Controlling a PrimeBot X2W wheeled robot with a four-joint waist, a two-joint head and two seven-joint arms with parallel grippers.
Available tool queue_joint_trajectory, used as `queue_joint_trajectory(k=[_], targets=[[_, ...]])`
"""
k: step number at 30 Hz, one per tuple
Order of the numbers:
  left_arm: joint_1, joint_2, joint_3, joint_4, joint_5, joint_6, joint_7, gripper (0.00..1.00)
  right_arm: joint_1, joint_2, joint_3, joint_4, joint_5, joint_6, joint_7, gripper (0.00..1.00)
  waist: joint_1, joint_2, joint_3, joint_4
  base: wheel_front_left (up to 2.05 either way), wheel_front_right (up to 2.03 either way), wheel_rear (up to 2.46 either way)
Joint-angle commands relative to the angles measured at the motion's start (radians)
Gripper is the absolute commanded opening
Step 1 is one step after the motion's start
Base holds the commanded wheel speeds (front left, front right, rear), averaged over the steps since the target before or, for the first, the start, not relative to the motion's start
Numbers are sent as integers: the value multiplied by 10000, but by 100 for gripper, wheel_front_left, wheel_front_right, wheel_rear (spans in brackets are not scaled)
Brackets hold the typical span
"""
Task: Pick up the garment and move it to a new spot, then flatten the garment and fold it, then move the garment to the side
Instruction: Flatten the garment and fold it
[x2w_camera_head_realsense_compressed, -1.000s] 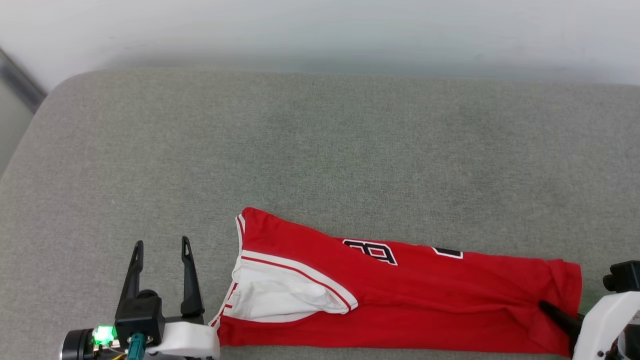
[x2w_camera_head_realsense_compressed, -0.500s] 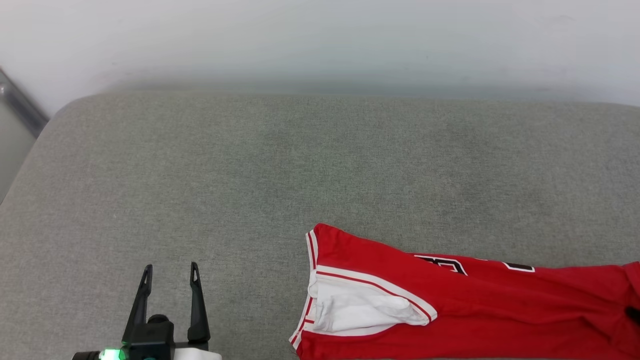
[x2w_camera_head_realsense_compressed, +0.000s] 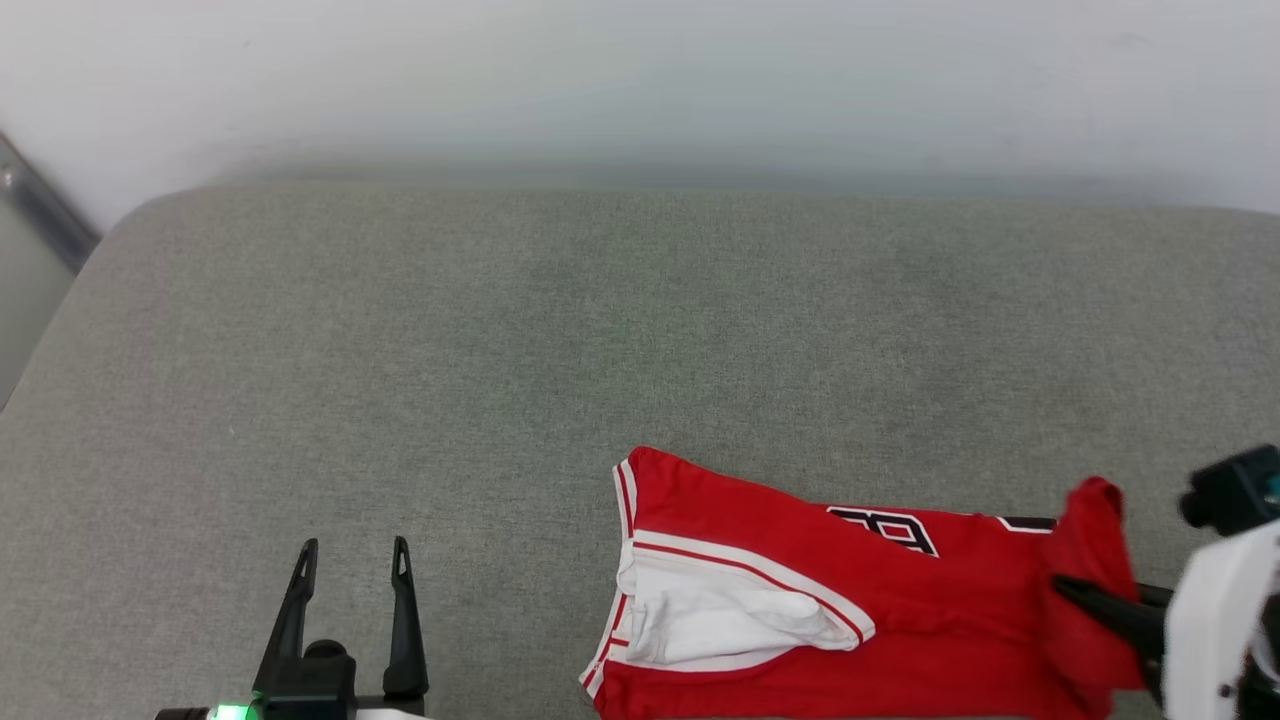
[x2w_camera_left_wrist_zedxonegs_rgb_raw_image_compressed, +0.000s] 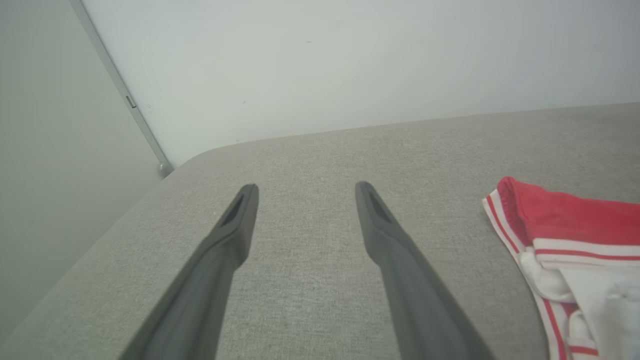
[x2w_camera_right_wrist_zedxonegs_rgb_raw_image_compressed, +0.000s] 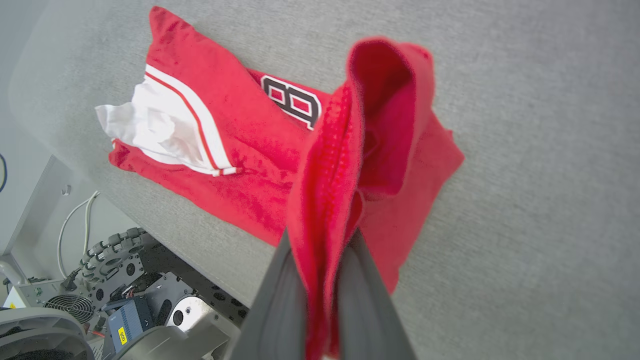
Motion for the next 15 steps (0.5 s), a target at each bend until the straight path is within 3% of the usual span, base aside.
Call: queue_joint_trajectory(k=[1, 7, 15], targets=[[-128, -53, -7, -63, 22, -63, -45, 100, -359, 157, 210, -396, -174, -8, 136, 0, 0, -1, 84, 34, 0, 0, 0], [-432, -155, 55, -55, 35, -207, -45, 100, -2071, 1037, 2030, -1042, -908, -8, 895, 0, 0, -1, 421, 63, 0, 0, 0], [-881, -285, 21, 23, 97, -376, -45, 100, -4884, 2398, 4825, 311, -1310, -9, 925, 0, 0, -1, 898, 306, 0, 0, 0]])
